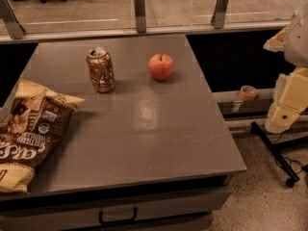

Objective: Pick orange can

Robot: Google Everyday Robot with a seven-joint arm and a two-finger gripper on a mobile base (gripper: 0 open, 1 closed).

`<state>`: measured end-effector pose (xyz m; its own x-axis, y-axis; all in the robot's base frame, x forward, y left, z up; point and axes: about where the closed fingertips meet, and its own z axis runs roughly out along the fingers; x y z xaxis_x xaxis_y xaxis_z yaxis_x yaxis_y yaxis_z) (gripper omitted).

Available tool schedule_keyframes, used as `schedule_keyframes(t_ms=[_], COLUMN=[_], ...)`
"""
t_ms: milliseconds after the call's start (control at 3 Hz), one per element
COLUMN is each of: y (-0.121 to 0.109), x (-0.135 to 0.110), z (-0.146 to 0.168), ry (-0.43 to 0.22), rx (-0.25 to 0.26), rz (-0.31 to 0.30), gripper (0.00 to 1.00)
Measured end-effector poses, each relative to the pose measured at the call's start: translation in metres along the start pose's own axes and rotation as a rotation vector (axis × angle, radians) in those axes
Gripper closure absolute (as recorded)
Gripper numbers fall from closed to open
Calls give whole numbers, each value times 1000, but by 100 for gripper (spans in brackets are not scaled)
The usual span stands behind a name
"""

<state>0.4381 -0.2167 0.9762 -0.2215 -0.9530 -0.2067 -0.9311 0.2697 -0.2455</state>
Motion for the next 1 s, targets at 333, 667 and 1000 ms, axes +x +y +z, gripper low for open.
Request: schedule_keyframes(t_ms=[333, 667, 1000], y=[0, -1, -7], x=[0, -9, -43], z=[0, 4, 31], ry=[0, -80, -288], rx=[0, -24, -89], rz=[0, -2, -53], gripper=[0, 0, 0])
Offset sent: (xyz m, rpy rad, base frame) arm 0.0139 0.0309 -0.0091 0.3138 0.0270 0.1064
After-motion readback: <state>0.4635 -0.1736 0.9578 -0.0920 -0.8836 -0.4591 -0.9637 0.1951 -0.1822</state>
